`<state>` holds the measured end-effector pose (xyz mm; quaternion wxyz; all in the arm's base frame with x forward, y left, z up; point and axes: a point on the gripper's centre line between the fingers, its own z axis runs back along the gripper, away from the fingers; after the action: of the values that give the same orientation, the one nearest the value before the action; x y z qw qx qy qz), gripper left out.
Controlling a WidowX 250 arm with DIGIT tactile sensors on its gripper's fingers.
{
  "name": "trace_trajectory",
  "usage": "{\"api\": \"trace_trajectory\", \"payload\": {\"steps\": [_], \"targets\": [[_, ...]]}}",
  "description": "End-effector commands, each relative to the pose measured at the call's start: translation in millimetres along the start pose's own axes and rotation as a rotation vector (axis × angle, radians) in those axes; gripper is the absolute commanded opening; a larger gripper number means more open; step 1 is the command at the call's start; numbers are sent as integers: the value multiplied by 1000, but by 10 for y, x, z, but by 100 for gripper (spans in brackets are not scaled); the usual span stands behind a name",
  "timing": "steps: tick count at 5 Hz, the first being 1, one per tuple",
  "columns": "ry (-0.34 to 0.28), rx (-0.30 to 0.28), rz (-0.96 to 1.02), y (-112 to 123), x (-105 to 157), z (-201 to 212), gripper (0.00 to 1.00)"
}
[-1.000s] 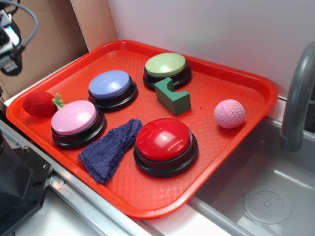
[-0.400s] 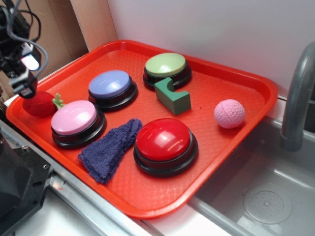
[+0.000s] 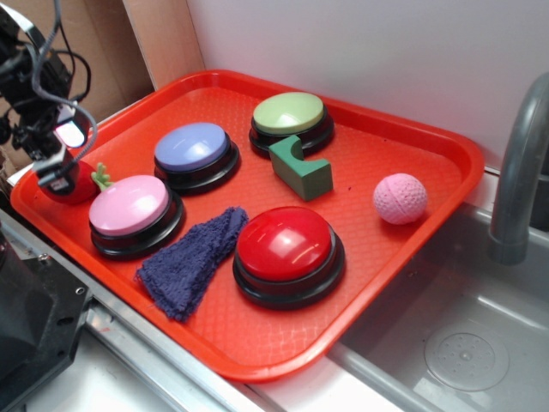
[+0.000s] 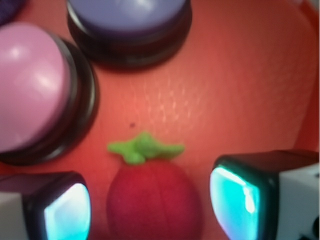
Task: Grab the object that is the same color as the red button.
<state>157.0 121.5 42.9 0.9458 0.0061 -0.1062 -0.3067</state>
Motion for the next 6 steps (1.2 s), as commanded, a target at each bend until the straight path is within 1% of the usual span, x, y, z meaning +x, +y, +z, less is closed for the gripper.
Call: {"api": "trace_trajectory", "payload": {"steps": [1,2,3,4,5,6], "targets": [[30,-3,-5,104,-64,-142,100],[45,4,30,129,-116,-186,100],[24,-10,7,141,-118,-177,0],[82,5,72,91,-74,-28,0],[80,31,193,38,93,268,0],[134,83,288,-70,384,601,0]]}}
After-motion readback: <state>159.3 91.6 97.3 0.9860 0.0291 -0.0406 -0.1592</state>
